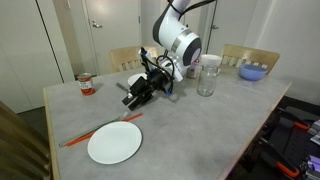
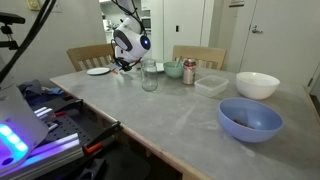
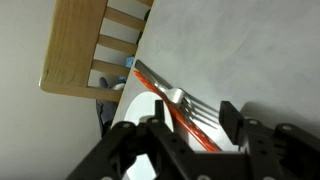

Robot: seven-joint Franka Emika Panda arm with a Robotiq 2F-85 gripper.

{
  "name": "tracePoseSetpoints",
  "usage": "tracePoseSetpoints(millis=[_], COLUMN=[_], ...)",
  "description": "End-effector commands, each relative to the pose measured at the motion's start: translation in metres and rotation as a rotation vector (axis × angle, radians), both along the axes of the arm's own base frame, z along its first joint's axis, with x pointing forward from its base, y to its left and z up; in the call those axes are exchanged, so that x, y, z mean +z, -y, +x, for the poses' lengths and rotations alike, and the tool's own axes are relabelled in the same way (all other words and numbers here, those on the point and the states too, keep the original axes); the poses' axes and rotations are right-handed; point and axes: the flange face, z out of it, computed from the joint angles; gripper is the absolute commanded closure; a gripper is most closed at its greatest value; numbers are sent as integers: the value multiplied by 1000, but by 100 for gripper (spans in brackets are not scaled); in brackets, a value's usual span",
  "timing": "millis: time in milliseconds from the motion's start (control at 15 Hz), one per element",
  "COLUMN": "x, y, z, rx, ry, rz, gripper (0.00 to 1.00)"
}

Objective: Pick the fork from the cup and put it on the table

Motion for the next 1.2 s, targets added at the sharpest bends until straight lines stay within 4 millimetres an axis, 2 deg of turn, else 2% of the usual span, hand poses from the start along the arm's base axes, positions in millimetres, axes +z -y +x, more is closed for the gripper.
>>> tracePoseSetpoints(millis=[0,133,400,667,933,1133], x=[32,60,136,203,258,287], y=[8,9,-2,-18,-31,-35], z=[7,12,21,22,16,9], rx=[100,171,352,535,716,860], ry=[97,140,224,312,418,499], rz=[-109,-166,-287,-447,-618,-740], gripper=[8,0,0,0,0,0])
